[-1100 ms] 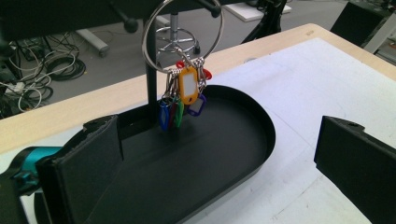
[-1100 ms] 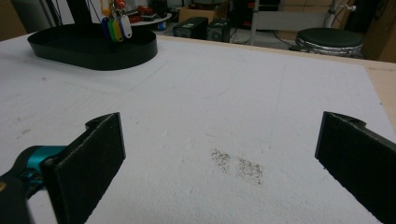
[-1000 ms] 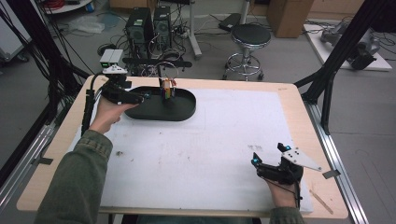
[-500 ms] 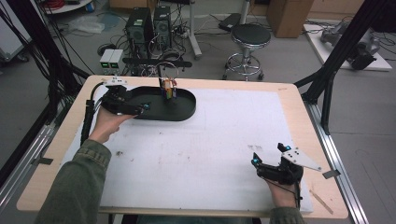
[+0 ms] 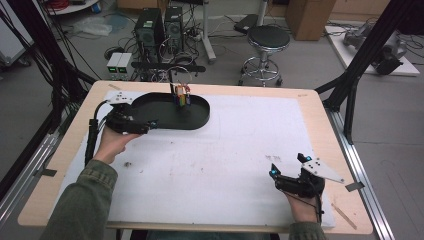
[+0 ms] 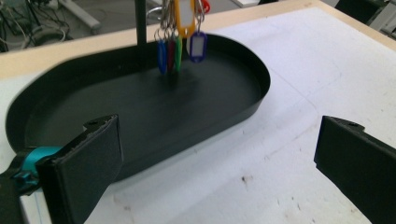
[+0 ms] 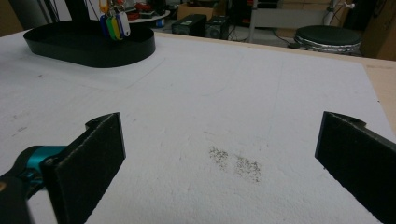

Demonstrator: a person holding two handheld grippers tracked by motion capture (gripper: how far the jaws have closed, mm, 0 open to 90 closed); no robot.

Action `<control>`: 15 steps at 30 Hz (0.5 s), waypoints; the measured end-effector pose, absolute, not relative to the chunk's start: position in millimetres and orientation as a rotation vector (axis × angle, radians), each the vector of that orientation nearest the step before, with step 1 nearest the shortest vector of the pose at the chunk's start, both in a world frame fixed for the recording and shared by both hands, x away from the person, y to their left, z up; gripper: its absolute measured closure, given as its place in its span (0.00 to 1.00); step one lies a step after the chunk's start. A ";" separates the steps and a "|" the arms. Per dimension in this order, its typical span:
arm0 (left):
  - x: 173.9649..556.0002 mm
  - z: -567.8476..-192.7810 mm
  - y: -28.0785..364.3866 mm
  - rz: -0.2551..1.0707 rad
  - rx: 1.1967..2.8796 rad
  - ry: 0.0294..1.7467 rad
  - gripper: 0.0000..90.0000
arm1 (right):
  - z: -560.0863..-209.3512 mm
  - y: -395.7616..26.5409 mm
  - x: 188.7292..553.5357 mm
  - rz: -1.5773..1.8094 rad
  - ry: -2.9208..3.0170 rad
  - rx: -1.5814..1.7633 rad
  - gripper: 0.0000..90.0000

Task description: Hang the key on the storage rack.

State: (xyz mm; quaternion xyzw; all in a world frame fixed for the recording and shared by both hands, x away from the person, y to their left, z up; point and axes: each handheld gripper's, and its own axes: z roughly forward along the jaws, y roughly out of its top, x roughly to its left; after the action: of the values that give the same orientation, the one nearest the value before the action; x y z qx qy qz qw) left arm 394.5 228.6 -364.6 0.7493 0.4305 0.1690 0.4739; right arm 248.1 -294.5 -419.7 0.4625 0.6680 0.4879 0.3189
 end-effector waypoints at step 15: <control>373.2 -376.6 236.4 0.423 1.823 1.064 0.02 | -419.8 -294.1 248.3 1.273 1.759 1.221 0.01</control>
State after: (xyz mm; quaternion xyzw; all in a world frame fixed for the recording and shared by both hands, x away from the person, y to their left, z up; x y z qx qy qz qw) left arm 373.2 236.4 -376.6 0.7453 0.4349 0.1732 0.4747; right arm 248.3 -294.1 -419.8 0.4645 0.6691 0.4844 0.3194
